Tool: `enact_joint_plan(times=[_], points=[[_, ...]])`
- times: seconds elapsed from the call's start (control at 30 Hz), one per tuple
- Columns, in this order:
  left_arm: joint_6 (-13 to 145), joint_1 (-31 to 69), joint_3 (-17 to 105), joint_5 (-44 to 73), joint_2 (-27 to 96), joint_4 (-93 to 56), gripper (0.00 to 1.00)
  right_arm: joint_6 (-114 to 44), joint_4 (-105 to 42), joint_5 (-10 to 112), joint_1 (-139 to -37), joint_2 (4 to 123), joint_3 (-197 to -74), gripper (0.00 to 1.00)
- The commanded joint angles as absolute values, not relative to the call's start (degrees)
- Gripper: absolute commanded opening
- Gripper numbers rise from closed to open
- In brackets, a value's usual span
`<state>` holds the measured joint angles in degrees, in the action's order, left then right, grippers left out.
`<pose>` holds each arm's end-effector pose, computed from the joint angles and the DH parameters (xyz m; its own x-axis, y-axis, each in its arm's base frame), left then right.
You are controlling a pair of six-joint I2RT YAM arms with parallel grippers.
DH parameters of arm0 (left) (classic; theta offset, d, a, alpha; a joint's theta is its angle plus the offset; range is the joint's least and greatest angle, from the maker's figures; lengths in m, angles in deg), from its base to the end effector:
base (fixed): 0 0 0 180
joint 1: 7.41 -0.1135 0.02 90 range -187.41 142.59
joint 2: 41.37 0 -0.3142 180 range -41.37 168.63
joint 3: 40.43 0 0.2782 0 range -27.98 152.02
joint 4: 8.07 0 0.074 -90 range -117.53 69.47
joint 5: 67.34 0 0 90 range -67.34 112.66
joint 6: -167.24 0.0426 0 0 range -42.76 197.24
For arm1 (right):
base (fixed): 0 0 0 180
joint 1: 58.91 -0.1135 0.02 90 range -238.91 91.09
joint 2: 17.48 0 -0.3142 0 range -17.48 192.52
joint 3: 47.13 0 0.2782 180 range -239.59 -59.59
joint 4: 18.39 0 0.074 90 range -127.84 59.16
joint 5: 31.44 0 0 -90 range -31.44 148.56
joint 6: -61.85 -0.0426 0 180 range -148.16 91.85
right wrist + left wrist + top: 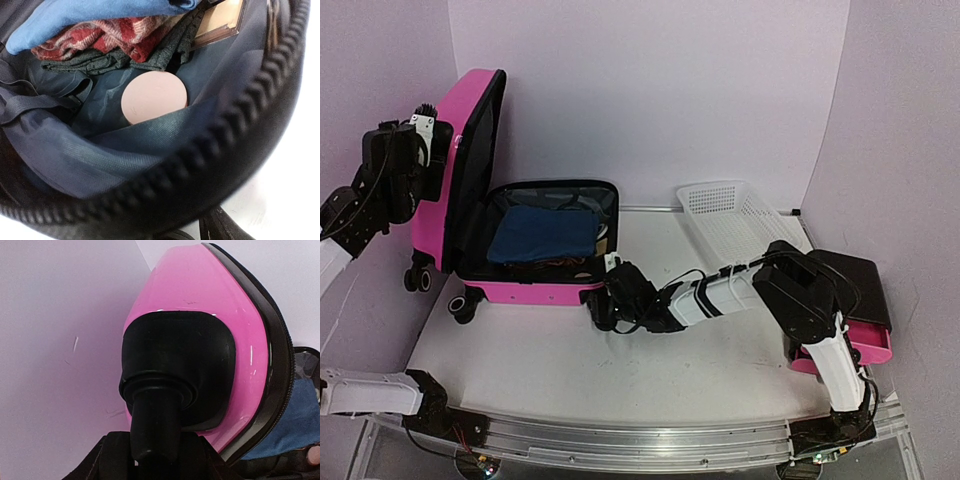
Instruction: Open, take out, and arrange the luggage
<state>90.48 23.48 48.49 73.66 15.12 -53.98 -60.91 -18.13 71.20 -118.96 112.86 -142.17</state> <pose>0.1709 -0.0637 0.5012 -0.2693 0.3290 -0.9051 -0.2710 0.8760 0.3991 0.2802 0.4676 0.1259 -0.6501 -0.0707 -0.7565 -0.4807 0.8094 0.3374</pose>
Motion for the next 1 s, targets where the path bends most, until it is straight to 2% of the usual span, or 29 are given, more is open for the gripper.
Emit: enact_joint_plan(times=[0.0,0.13,0.33,0.8,0.83,0.9,0.97], points=[[97.98,22.12,46.82,86.29,11.15,-33.03,0.26,-62.16,-6.97,64.09,-122.82,114.62,-141.85,0.43],[99.67,21.22,46.95,87.65,11.16,-31.96,0.34,-61.96,-5.72,64.77,-123.24,114.44,-141.2,0.43],[103.75,20.36,49.8,90.52,11.17,-32.11,0.62,-61.54,-5.47,65.41,-123.36,114.2,-140.77,0.43],[113.08,20.56,55.75,94.85,9.06,-34.22,0.75,-61.66,-4.91,65.38,-123.4,113.78,-140.32,0.43],[107.95,21.03,57.29,92.82,9.0,-43.22,0.79,-61.45,-4.91,65.37,-123.39,113.74,-140.33,0.43],[85.37,21.49,67.4,78.57,10.0,-68.51,0.86,-61.31,-4.92,65.65,-123.38,113.53,-140.01,0.43],[78.5,21.5,71.17,61.56,10.16,-76.04,0.88,-61.15,-4.94,65.84,-123.38,113.39,-139.79,0.43]])
